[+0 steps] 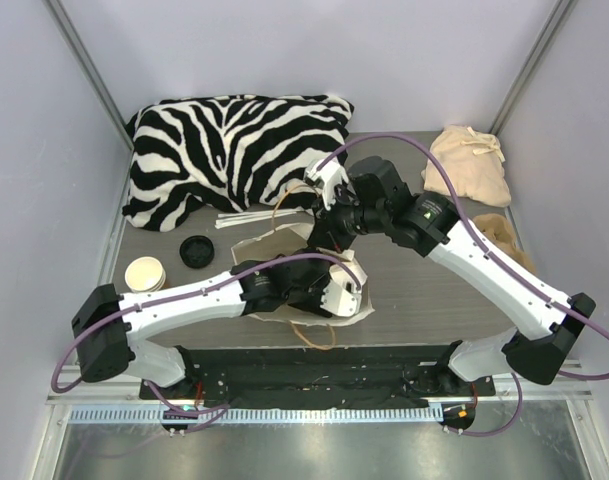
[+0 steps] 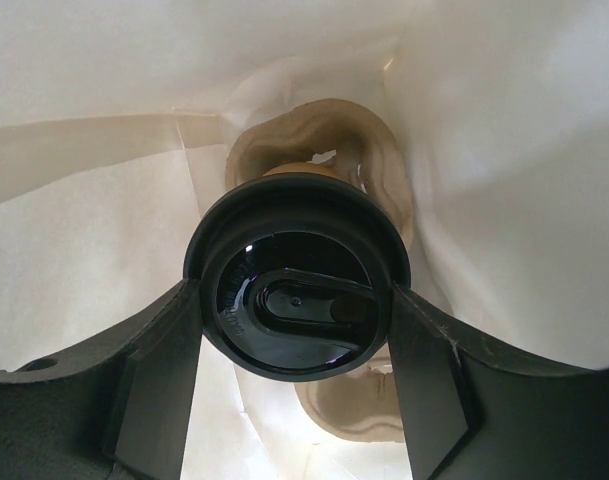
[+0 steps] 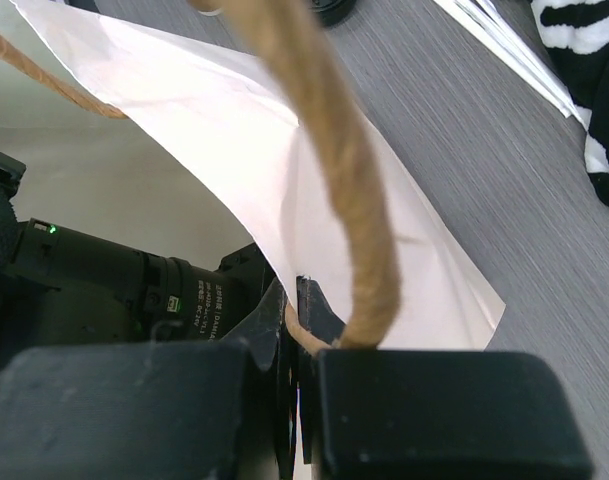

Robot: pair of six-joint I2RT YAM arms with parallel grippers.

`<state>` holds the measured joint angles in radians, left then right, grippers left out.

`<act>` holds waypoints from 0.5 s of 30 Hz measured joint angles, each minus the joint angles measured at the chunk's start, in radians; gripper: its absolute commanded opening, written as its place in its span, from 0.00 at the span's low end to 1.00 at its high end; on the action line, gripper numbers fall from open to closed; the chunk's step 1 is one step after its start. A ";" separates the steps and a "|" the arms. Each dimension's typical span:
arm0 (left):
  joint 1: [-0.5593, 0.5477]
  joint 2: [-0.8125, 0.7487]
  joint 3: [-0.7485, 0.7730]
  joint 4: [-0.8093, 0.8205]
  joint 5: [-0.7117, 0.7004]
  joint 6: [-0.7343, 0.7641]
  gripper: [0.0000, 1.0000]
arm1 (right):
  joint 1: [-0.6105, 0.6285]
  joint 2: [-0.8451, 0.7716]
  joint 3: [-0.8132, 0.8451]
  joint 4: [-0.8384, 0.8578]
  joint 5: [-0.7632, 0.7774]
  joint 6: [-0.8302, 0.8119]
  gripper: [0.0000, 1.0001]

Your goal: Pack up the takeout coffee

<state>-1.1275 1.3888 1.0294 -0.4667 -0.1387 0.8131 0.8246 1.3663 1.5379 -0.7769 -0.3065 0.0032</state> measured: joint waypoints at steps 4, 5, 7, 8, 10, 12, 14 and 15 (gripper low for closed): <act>0.029 0.021 0.016 -0.006 0.032 -0.005 0.05 | -0.027 0.012 0.000 -0.002 -0.023 0.008 0.01; 0.037 0.025 0.018 -0.006 0.042 -0.006 0.05 | -0.035 0.016 0.000 -0.001 -0.031 0.010 0.01; 0.053 0.035 0.022 -0.005 0.062 -0.005 0.05 | -0.051 0.027 0.000 0.003 -0.049 0.018 0.01; 0.059 0.039 0.025 -0.005 0.070 -0.005 0.05 | -0.056 0.030 0.000 0.006 -0.055 0.021 0.01; 0.073 0.048 0.030 -0.003 0.093 -0.004 0.05 | -0.065 0.038 0.000 0.009 -0.067 0.025 0.01; 0.084 0.056 0.034 0.003 0.113 -0.002 0.05 | -0.070 0.044 0.000 0.011 -0.077 0.026 0.01; 0.098 0.073 0.042 0.006 0.135 -0.002 0.05 | -0.076 0.051 0.000 0.012 -0.082 0.026 0.01; 0.106 0.084 0.048 0.007 0.144 -0.002 0.05 | -0.080 0.056 0.000 0.013 -0.085 0.026 0.01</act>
<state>-1.0214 1.4727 1.0771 -0.4595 0.0051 0.8108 0.7448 1.4220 1.5379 -0.7643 -0.3916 0.0288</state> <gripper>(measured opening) 0.707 0.035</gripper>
